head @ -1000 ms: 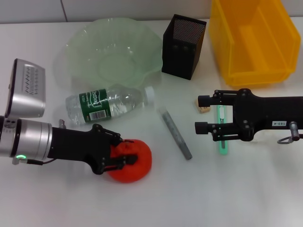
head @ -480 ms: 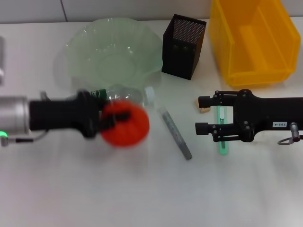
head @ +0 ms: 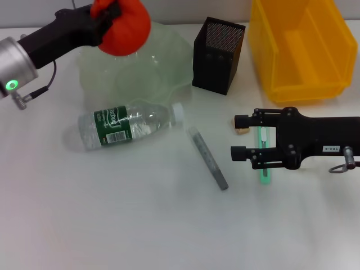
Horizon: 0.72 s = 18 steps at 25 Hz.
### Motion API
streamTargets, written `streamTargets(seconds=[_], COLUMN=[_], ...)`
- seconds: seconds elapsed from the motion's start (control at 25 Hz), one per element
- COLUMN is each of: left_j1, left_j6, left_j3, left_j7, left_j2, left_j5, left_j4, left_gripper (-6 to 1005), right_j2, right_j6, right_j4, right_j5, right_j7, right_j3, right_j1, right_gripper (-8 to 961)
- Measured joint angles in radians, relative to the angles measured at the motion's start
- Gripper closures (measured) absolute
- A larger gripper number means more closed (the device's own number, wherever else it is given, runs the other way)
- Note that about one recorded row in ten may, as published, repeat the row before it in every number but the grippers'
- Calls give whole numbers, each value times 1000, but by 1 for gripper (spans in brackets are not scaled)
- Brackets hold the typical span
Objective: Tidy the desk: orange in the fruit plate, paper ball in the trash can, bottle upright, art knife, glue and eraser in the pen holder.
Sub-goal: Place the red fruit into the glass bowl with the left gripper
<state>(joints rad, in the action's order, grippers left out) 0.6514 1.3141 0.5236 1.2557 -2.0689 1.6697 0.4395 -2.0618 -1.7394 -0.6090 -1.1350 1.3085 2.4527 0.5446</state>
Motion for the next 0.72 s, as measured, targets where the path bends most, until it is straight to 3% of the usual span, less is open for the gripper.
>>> streamTargets(seconds=[0.08, 0.12, 0.28, 0.6, 0.72], left_j1=[0, 34, 70, 82, 83], left_j6=[0, -129, -242, -286, -290], left_j3=[0, 0, 1, -4, -3], left_j7=[0, -22, -102, -208, -208], left_j2=[0, -3, -4, -9, -10], left_j5=[0, -30, -42, -51, -56], left_j4=[0, -58, -123, -166, -167], left_gripper=[927, 938, 939, 940, 855], right_j2=[0, 0, 0, -1, -1], right_j6=[0, 0, 0, 1, 1], right_j4=[0, 0, 0, 0, 0], right_j5=[0, 0, -1, -3, -4], right_j7=[0, 0, 0, 0, 0], right_j3=[0, 0, 0, 0, 0], right_j1=[1, 2, 6, 7, 6], right_gripper=[226, 227, 228, 231, 232])
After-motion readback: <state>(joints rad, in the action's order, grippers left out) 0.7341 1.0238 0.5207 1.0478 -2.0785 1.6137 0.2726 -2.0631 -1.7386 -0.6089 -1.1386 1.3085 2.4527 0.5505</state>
